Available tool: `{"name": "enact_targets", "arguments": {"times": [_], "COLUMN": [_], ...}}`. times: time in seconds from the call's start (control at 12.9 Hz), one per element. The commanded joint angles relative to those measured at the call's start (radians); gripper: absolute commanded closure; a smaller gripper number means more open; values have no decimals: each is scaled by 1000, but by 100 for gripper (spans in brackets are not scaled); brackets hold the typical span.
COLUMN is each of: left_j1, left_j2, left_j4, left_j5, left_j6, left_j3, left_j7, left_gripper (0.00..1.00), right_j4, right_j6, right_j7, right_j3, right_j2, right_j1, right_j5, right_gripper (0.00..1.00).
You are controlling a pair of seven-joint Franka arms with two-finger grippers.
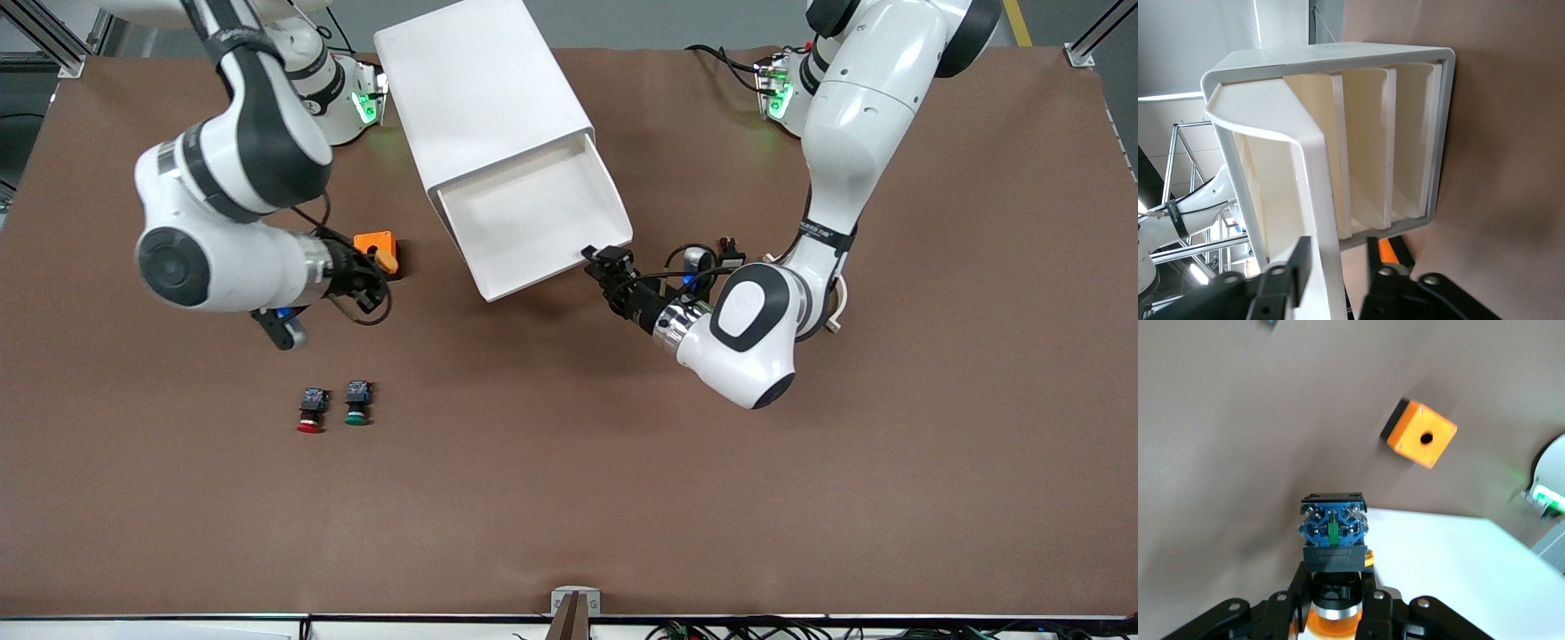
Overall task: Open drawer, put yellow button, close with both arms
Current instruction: 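Carry the yellow button into the open drawer with the right gripper and release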
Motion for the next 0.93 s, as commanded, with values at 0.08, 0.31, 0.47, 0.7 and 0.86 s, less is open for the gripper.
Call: {"name": "enact_targets", "arguments": {"times": [0.08,0.31,0.47,0.7,0.86], "left_j1": [52,132,179,190,184], "left_j2": [-25,-43,-71,-150,-199], "left_j4": [61,74,74,72,71], "left_j5": [138,235,296,542,696], "left_j6": [-61,-106,-107,-115,-116], "left_j3": [-1,-4,-1,-4,-7], "left_j7": [13,70,157,350,509], "left_gripper": [1,1,1,1,1], "right_j4": [59,74,71,63,62], "right_j6": [3,87,176,274,317], "right_j7": [281,445,550,624,659], "right_j3": [65,67,65,64,64], "right_j2": [-16,-10,-2,44,76], "right_j1": [62,151,218,277,298], "right_j5": [14,11,-1,-15,-58], "right_gripper": [100,100,100,100,100]}}
